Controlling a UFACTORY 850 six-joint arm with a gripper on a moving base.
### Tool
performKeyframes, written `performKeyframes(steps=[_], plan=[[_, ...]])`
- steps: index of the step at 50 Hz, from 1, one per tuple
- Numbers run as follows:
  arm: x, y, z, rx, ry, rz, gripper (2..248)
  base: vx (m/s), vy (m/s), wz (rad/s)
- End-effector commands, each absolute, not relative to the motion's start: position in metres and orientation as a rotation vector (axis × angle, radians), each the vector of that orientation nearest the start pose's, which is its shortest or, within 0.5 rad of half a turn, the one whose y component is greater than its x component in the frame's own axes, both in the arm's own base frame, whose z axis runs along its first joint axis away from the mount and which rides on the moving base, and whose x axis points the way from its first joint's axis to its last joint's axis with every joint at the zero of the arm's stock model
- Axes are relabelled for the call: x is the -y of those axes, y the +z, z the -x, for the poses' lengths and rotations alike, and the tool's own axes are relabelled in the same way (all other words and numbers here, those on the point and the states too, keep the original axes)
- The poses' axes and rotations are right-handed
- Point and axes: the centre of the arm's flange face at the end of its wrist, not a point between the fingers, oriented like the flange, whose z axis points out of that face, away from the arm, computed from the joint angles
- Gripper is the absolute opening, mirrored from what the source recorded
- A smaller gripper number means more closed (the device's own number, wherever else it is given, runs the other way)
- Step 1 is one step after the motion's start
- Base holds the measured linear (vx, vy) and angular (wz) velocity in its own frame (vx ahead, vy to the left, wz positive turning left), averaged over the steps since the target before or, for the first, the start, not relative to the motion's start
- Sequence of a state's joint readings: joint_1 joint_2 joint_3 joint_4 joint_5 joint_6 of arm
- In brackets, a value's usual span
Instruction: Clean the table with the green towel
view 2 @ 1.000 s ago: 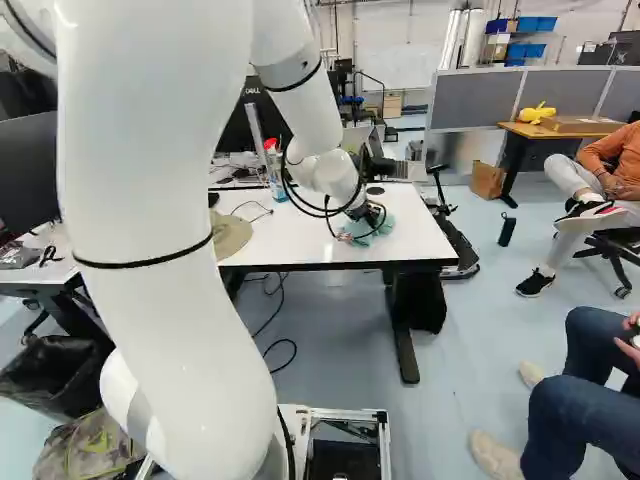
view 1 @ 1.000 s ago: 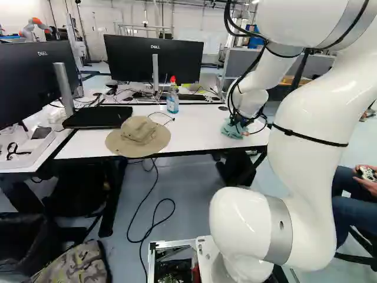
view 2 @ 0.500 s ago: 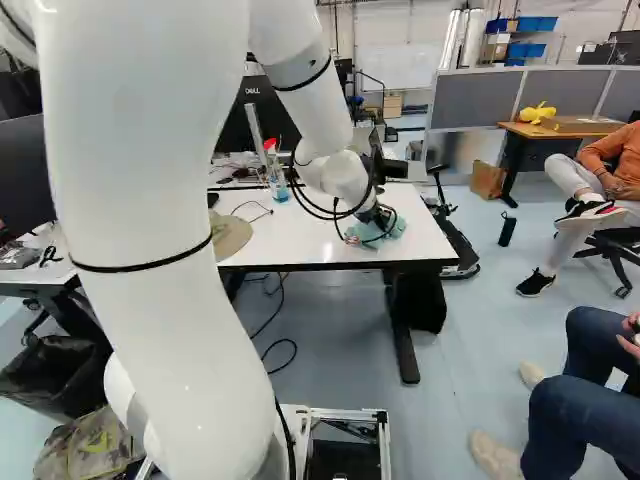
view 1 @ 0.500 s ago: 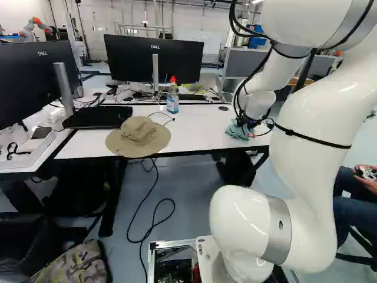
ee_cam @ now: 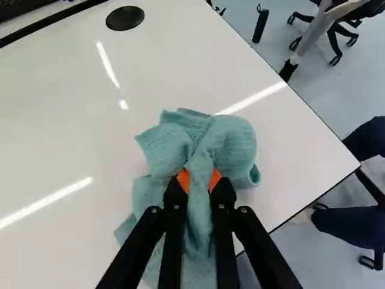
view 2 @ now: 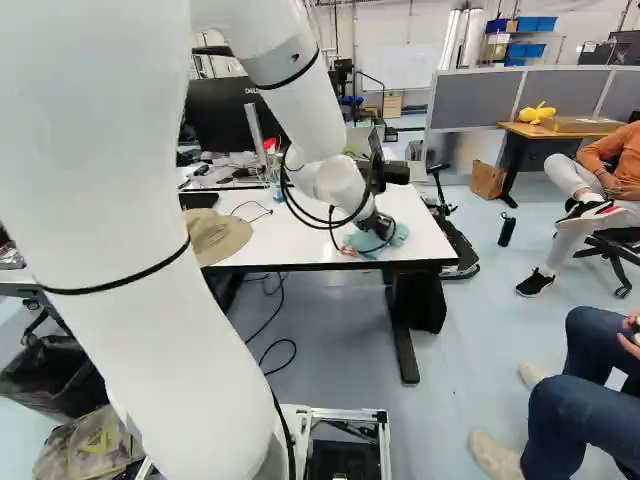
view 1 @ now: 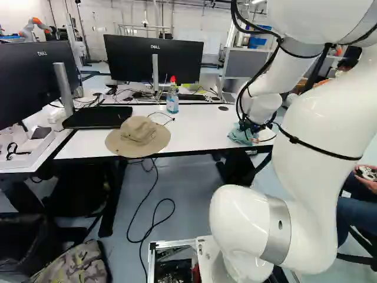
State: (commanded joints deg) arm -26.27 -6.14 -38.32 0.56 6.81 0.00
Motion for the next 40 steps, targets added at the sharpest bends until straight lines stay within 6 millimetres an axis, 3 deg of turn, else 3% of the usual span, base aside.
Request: performKeyframes(steps=[22,40], plan=[[0.166,0.401,-0.413,-0.602,-1.071,3.026,53,0.000,0.000,0.000],[0.180,0.401,-0.442,-0.607,-1.084,3.024,53,0.000,0.000,0.000]])
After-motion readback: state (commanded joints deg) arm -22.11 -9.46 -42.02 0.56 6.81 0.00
